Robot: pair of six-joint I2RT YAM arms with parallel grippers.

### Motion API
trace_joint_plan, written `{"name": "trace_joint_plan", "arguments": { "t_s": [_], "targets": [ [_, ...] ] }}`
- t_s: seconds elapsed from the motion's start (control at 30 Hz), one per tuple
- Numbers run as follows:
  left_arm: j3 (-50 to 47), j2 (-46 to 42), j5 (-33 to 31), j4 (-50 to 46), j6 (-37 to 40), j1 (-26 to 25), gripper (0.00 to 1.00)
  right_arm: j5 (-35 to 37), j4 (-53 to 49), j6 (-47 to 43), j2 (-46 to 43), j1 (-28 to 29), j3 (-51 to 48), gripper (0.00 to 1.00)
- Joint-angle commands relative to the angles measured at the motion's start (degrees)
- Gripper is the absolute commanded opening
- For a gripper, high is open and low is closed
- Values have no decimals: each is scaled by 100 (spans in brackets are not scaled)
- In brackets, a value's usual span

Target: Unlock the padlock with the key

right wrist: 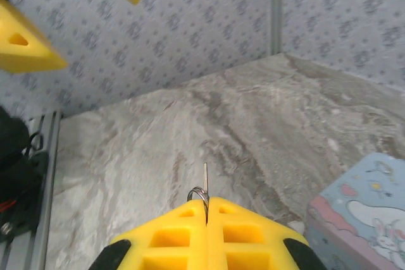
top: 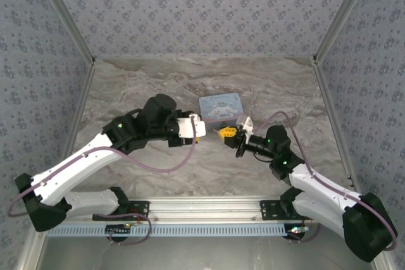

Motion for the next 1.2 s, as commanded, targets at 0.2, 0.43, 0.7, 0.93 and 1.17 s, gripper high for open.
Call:
{"name": "trace_joint_plan", "arguments": {
  "t_s": [0.2,0.43,0.7,0.93,1.17],
  "targets": [
    [-1318,-622,22,2310,-4057,1237,78,1443,417,2344,-331,-571,-395,0],
    [-1634,183,753,2544,-6659,2327,83,1799,-485,2862,-781,-815,-456,0],
    [-1434,1530,1248,3269,-7572,2384,84,1605,-1322,3705,-1356,-1148,-457,0],
    [-1028,2564,1722,3725,-7811,2375,88,1518,-1943,3624,-1400,-1157,-263,0],
    [-600,3494,2156,3844,-7824,2292,89,1551,-2057,3566,-1369,-1153,-179,0]
  ]
}}
